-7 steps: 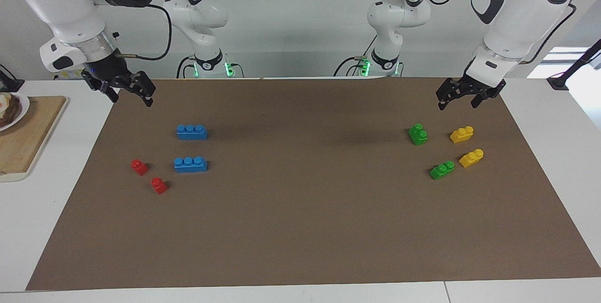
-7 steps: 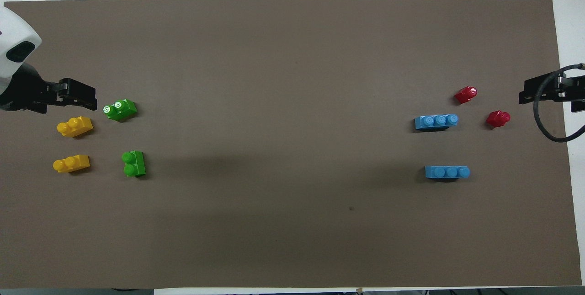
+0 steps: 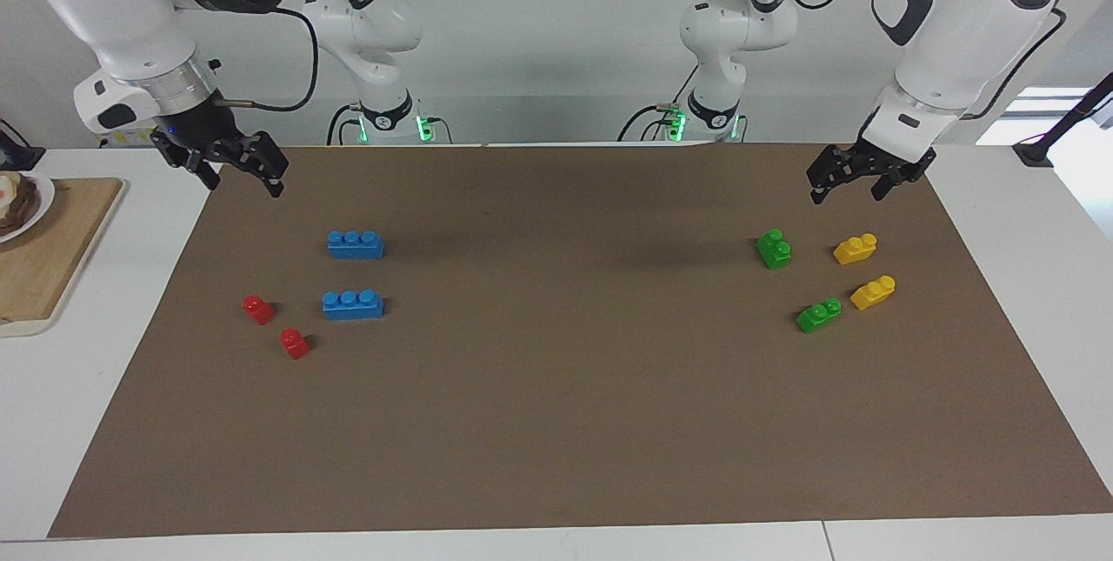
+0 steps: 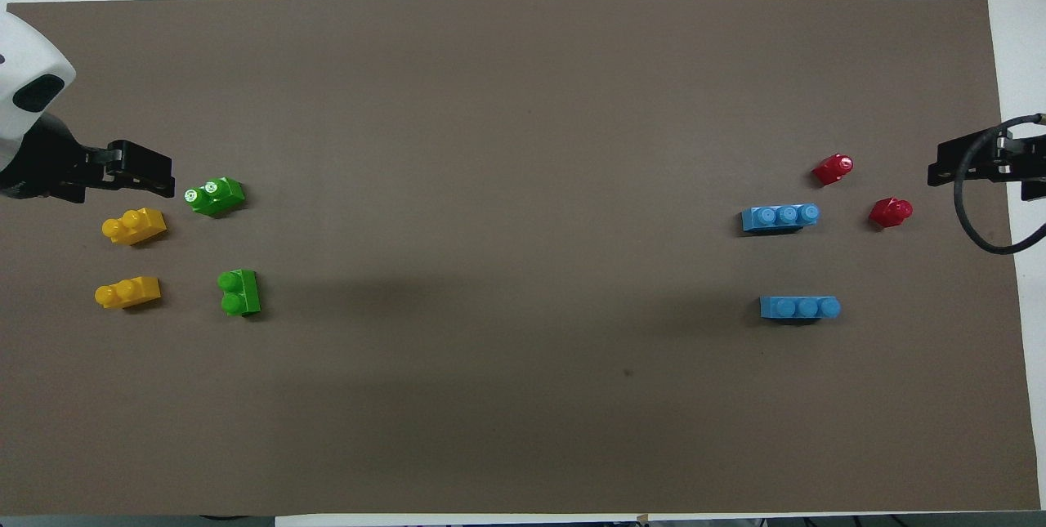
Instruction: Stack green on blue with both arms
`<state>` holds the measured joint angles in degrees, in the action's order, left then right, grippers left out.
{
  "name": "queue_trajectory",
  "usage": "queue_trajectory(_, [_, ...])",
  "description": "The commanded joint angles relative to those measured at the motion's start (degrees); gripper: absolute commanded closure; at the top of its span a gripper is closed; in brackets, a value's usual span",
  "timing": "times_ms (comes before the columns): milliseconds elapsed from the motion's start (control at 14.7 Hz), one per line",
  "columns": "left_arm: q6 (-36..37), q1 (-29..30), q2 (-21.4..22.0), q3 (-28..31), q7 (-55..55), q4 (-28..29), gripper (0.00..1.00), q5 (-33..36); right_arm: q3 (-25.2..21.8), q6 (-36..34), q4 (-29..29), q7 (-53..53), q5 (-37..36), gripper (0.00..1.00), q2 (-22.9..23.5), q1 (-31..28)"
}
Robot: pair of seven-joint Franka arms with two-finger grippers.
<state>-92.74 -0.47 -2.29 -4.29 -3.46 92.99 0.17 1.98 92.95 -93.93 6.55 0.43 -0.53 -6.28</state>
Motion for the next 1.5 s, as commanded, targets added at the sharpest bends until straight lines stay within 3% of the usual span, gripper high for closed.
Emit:
queue_trajectory(0, [-4.63, 0.29, 3.07, 0.25, -0.32, 6.39, 0.00, -0.52, 0.39, 0.65, -1.87, -0.57, -1.31, 0.01, -1.57, -0.40])
queue_trajectory(272, [-5.96, 1.52, 5.19, 0.25, -1.82, 10.63, 0.00, -0.52, 0.30, 2.58, -1.96, 5.56, -1.22, 0.02, -1.05, -0.92])
queue_trajectory(477, [-10.68, 1.87, 6.06, 0.34, -1.99, 13.34, 0.00, -0.61, 0.30, 2.85, -2.22, 18.18, -0.26, 0.03, -0.26, -1.80])
queue_trajectory(1021, [-14.22, 1.08, 8.00, 0.25, -1.81, 23.54, 0.00, -0.52, 0.21, 4.69, -2.14, 48.61, 8.96, 0.05, 5.10, -3.03])
queue_trajectory(1430, [-19.75, 1.17, 8.00, 0.25, -1.21, 30.39, 0.00, -0.52, 0.13, 9.07, -5.11, 61.47, 16.97, 0.04, 8.18, -4.53])
